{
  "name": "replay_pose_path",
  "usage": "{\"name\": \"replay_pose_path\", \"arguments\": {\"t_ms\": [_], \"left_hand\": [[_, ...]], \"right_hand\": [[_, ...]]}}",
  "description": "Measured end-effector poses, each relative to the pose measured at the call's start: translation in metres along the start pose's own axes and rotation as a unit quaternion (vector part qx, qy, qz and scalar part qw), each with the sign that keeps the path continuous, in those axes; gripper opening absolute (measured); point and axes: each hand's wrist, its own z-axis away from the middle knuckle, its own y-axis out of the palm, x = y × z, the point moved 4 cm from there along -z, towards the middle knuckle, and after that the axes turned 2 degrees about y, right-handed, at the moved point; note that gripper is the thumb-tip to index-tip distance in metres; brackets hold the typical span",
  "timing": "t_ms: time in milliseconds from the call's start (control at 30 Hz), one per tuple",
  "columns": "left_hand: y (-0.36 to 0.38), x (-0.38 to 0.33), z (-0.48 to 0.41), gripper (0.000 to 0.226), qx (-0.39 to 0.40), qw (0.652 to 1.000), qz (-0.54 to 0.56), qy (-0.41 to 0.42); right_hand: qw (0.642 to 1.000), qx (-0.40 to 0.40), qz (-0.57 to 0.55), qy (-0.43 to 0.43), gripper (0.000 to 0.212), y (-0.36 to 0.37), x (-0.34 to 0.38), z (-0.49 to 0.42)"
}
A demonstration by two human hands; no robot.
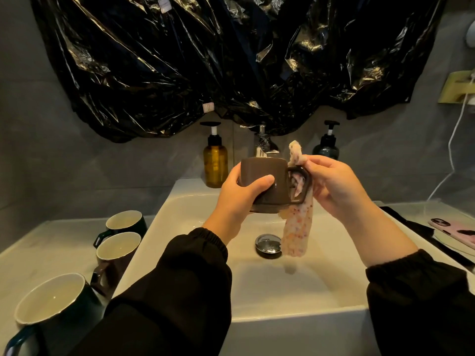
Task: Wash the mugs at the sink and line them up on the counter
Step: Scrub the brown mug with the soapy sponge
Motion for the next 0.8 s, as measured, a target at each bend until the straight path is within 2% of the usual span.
{"name": "replay_pose_path", "arguments": {"t_ms": [100,200,367,467,600,800], "left_hand": [[0.000,-0.001,0.001,0.049,-0.014,1.000,0.016,-0.001],[0.000,0.003,0.001,0.052,-0.006,0.999,0.018,-0.030],[0.005,0.008,0.001,0.046,0.003,0.997,0.036,-0.073],[0.005,0.011,0.001,0.047,-0.004,0.992,0.069,-0.102],[0.003,0.014,0.003,0.053,-0.029,0.981,0.122,-0.146],[-0.004,0.013,0.006,0.051,-0.057,0.960,0.209,-0.177]], "right_hand": [[0.994,-0.045,0.069,-0.070,0.018,-0.004,0.004,0.001],[0.981,-0.040,0.139,-0.133,0.025,0.003,0.005,0.003],[0.972,-0.005,0.196,-0.134,0.028,0.009,0.004,0.001],[0.962,-0.048,0.211,-0.167,0.026,0.010,0.003,0.004],[0.925,-0.106,0.253,-0.261,0.022,0.011,0.006,0.013],[0.906,-0.032,0.288,-0.309,0.023,0.026,-0.001,0.024]]}}
